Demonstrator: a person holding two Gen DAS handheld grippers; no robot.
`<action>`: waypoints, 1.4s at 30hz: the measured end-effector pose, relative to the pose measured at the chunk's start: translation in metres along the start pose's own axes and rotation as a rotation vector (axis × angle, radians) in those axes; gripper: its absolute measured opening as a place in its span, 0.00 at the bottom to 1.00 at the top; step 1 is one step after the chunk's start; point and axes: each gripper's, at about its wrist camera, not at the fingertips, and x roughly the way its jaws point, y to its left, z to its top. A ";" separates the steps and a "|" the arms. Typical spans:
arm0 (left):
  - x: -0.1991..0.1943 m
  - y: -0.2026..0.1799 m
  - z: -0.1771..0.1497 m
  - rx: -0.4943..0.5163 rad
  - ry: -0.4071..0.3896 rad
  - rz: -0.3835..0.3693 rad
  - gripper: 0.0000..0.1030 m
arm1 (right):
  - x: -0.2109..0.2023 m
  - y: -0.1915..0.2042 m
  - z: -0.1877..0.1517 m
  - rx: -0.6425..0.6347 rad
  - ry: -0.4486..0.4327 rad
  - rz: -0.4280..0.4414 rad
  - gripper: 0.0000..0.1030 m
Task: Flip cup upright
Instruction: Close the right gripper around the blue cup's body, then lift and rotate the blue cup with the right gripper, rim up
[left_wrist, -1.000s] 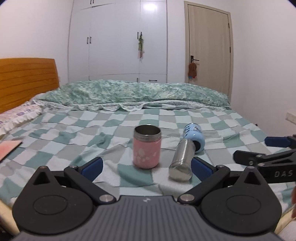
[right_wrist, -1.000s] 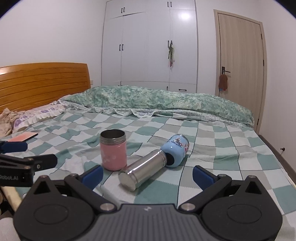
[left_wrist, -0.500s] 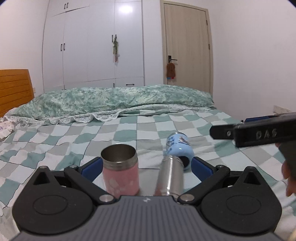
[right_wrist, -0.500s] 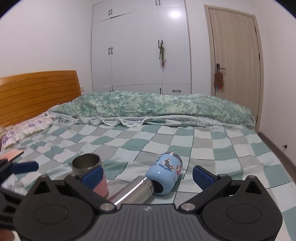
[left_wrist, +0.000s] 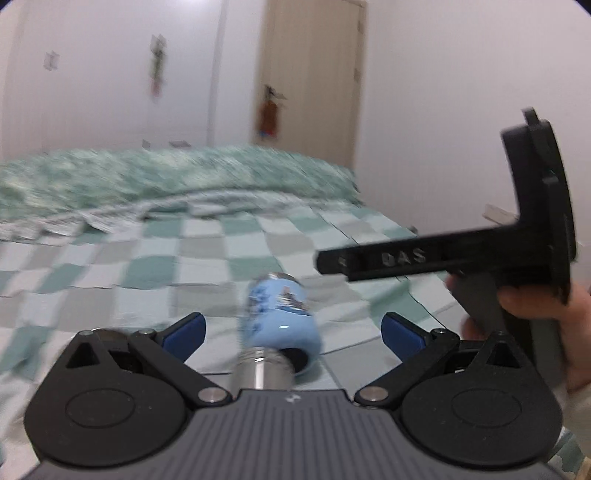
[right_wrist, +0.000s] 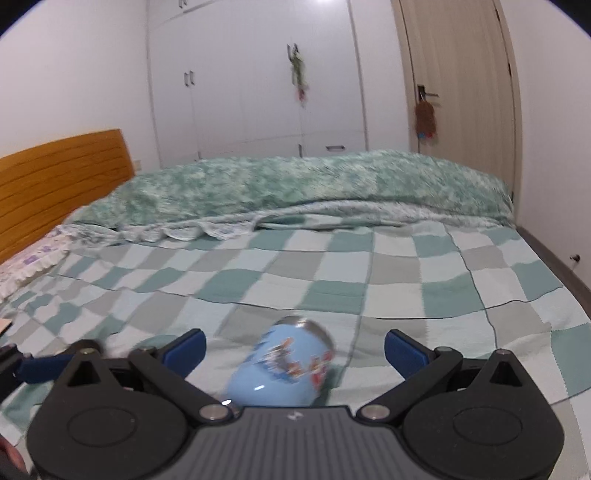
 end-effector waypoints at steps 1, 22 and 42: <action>0.016 -0.001 0.004 0.020 0.028 -0.027 1.00 | 0.009 -0.006 0.003 0.007 0.013 -0.007 1.00; 0.193 0.086 0.020 0.071 0.320 -0.336 1.00 | 0.171 -0.080 0.008 0.337 0.369 0.195 1.00; 0.181 0.114 0.005 -0.116 0.300 -0.458 1.00 | 0.220 -0.060 -0.005 0.520 0.553 0.303 0.82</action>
